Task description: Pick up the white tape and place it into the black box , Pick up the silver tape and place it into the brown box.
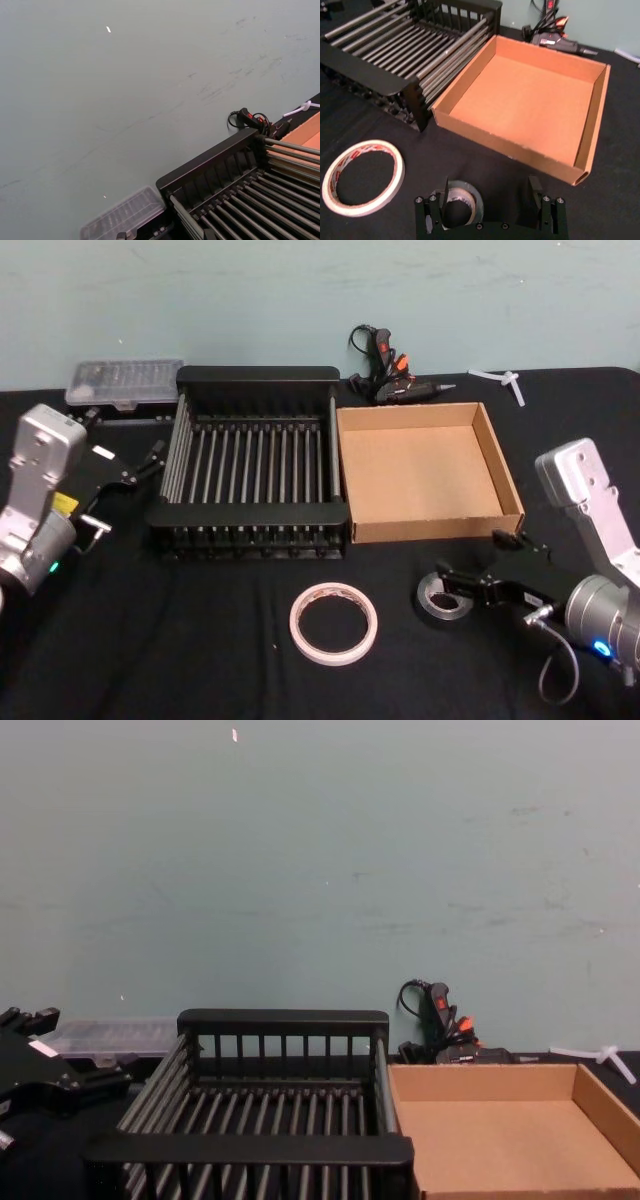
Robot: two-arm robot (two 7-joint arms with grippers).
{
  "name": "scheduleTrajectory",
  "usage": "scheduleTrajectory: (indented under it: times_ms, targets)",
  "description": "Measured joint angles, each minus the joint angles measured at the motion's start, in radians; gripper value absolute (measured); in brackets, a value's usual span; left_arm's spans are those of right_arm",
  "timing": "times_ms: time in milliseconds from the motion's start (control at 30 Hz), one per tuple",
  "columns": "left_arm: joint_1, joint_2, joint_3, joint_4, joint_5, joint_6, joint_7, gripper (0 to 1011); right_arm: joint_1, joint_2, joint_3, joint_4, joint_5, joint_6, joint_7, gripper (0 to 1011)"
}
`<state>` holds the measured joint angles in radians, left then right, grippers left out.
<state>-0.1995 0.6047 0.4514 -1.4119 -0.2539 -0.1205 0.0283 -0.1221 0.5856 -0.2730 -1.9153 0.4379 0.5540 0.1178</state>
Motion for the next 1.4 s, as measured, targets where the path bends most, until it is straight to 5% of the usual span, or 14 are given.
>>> scheduleTrajectory:
  times_ms: [1400]
  targets:
    - [0.000,0.000,0.000,0.000,0.000,0.000,0.000,1001,0.026,-0.075,0.021,0.087,-0.068,0.090,0.069,1000]
